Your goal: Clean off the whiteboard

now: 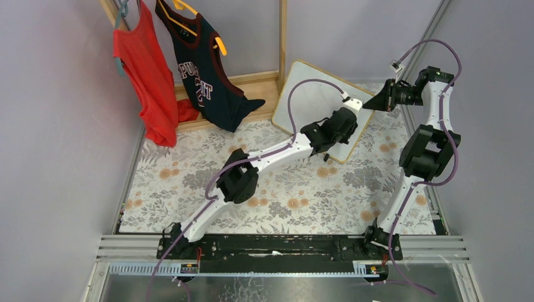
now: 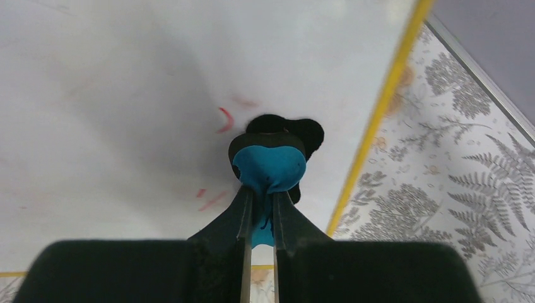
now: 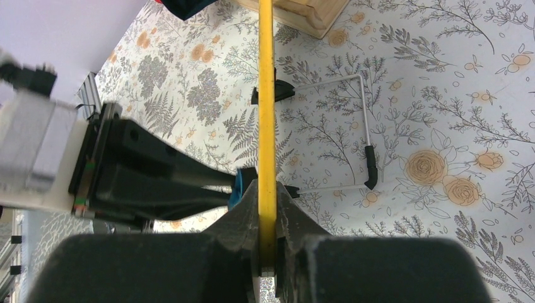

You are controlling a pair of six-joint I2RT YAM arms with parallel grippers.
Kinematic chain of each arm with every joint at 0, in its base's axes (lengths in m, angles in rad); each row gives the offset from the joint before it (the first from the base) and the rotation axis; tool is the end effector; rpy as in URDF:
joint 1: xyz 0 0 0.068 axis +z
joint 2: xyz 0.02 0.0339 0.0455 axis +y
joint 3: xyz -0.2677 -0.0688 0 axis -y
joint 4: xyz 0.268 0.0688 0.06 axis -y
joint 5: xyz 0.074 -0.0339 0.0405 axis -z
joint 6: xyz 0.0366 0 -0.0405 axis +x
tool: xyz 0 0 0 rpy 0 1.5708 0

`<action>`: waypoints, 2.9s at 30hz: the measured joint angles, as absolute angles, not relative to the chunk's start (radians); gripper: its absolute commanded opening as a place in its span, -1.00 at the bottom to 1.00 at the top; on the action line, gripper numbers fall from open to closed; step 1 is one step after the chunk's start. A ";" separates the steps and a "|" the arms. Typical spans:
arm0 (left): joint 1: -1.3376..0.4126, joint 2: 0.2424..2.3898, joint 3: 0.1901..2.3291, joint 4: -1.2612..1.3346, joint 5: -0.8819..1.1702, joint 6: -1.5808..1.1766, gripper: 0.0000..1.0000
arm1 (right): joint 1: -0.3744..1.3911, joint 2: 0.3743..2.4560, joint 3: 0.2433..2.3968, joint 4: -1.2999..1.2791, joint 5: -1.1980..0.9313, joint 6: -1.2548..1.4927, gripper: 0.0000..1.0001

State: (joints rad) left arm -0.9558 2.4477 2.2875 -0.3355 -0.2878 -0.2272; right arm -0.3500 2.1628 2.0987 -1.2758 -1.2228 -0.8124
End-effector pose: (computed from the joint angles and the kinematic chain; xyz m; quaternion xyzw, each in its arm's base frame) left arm 0.3523 -0.4807 0.2493 0.2343 0.8205 -0.1803 0.4893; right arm 0.4443 -0.1256 0.2942 -0.2507 0.7766 0.4248 0.3919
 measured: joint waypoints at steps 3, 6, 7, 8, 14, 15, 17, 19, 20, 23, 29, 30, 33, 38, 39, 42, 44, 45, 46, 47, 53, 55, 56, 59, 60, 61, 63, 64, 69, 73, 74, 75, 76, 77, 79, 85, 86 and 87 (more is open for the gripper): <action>-0.972 2.460 2.294 -0.335 -0.289 -0.220 -1.00 | -0.350 2.163 2.099 -1.276 -1.223 -0.812 -1.00; -0.974 2.463 2.294 -0.336 -0.294 -0.205 -1.00 | -0.350 2.163 2.099 -1.276 -1.223 -0.812 -1.00; -0.969 2.463 2.294 -0.335 -0.294 -0.203 -1.00 | -0.350 2.163 2.099 -1.276 -1.223 -0.812 -1.00; -0.962 2.463 2.294 -0.336 -0.291 -0.204 -1.00 | -0.350 2.163 2.098 -1.274 -1.223 -0.812 -1.00; -0.915 2.447 2.292 -0.339 -0.255 -0.201 -1.00 | -0.350 2.163 2.096 -1.267 -1.224 -0.812 -1.00; -0.903 2.444 2.292 -0.339 -0.251 -0.199 -1.00 | -0.350 2.163 2.096 -1.267 -1.224 -0.812 -1.00; -0.880 2.435 2.292 -0.339 -0.250 -0.194 -1.00 | -0.350 2.163 2.096 -1.266 -1.224 -0.810 -1.00; -0.860 2.428 2.292 -0.338 -0.251 -0.188 -1.00 | -0.350 2.163 2.096 -1.266 -1.224 -0.807 -1.00; -0.849 2.426 2.292 -0.337 -0.251 -0.186 -1.00 | -0.350 2.163 2.095 -1.266 -1.224 -0.806 -1.00; -0.831 2.421 2.292 -0.337 -0.250 -0.185 -1.00 | -0.350 2.163 2.094 -1.266 -1.224 -0.803 -1.00; -0.844 2.425 2.308 -0.347 -0.273 -0.171 -1.00 | -0.350 2.163 2.094 -1.266 -1.224 -0.803 -1.00; -0.850 2.426 2.312 -0.348 -0.280 -0.165 -1.00 | -0.350 2.163 2.093 -1.266 -1.224 -0.803 -1.00; -0.869 2.431 2.315 -0.347 -0.300 -0.144 -1.00 | -0.350 2.163 2.093 -1.266 -1.224 -0.803 -1.00; -0.906 2.446 2.331 -0.328 -0.324 -0.098 -1.00 | -0.350 2.163 2.093 -1.267 -1.225 -0.804 -1.00; -0.913 2.449 2.333 -0.326 -0.324 -0.093 -1.00 | -0.350 2.163 2.093 -1.267 -1.225 -0.805 -1.00; -0.944 2.461 2.334 -0.308 -0.317 -0.071 -1.00 | -0.350 2.163 2.093 -1.267 -1.225 -0.805 -1.00; -0.957 2.468 2.334 -0.304 -0.311 -0.058 -1.00 | -0.350 2.163 2.093 -1.267 -1.225 -0.805 -1.00; -0.965 2.470 2.334 -0.303 -0.309 -0.052 -1.00 | -0.350 2.163 2.093 -1.267 -1.225 -0.804 -1.00; -0.970 2.471 2.334 -0.303 -0.307 -0.047 -1.00 | -0.350 2.163 2.093 -1.267 -1.225 -0.804 -1.00; -0.976 2.471 2.334 -0.302 -0.307 -0.043 -1.00 | -0.350 2.163 2.093 -1.267 -1.225 -0.804 -1.00; -0.965 2.471 2.334 -0.298 -0.311 -0.027 -1.00 | -0.350 2.163 2.093 -1.267 -1.225 -0.805 -1.00; -0.945 2.471 2.334 -0.299 -0.312 -0.026 -1.00 | -0.350 2.163 2.093 -1.266 -1.224 -0.804 -1.00; -0.937 2.471 2.334 -0.299 -0.311 -0.026 -1.00 | -0.350 2.163 2.093 -1.263 -1.224 -0.803 -1.00; -0.922 2.466 2.334 -0.300 -0.305 -0.026 -1.00 | -0.349 2.163 2.093 -1.261 -1.224 -0.803 -1.00; -0.919 2.466 2.334 -0.300 -0.301 -0.026 -1.00 | -0.349 2.163 2.093 -1.261 -1.224 -0.803 -1.00; -0.915 2.465 2.334 -0.300 -0.295 -0.026 -1.00 | -0.349 2.163 2.093 -1.261 -1.224 -0.803 -1.00; -0.906 2.461 2.333 -0.301 -0.292 -0.026 -1.00 | -0.349 2.163 2.093 -1.259 -1.224 -0.801 -1.00; -0.900 2.459 2.333 -0.301 -0.291 -0.026 -1.00 | -0.349 2.163 2.093 -1.259 -1.223 -0.800 -1.00; -0.882 2.449 2.328 -0.300 -0.289 -0.027 -1.00 | -0.349 2.163 2.093 -1.259 -1.224 -0.799 -1.00; -0.908 2.449 2.328 -0.299 -0.324 -0.017 -1.00 | -0.348 2.163 2.093 -1.262 -1.224 -0.799 -1.00; -0.916 2.450 2.328 -0.298 -0.332 -0.014 -1.00 | -0.348 2.163 2.093 -1.263 -1.224 -0.800 -1.00; -0.924 2.453 2.328 -0.296 -0.339 -0.012 -1.00 | -0.348 2.163 2.093 -1.263 -1.224 -0.801 -1.00; -0.933 2.457 2.328 -0.293 -0.342 -0.010 -1.00 | -0.348 2.163 2.093 -1.263 -1.224 -0.801 -1.00; -0.944 2.461 2.328 -0.290 -0.348 -0.007 -1.00 | -0.348 2.163 2.093 -1.263 -1.224 -0.801 -1.00; -0.968 2.471 2.328 -0.288 -0.351 -0.004 -1.00 | -0.348 2.163 2.093 -1.263 -1.224 -0.801 -1.00; -1.016 2.493 2.328 -0.288 -0.348 -0.002 -1.00 | -0.348 2.163 2.093 -1.263 -1.224 -0.801 -1.00; -1.022 2.495 2.328 -0.288 -0.348 -0.001 -1.00 | -0.348 2.163 2.093 -1.264 -1.224 -0.801 -1.00; -1.024 2.496 2.328 -0.288 -0.348 0.002 -1.00 | -0.348 2.163 2.093 -1.264 -1.225 -0.801 -1.00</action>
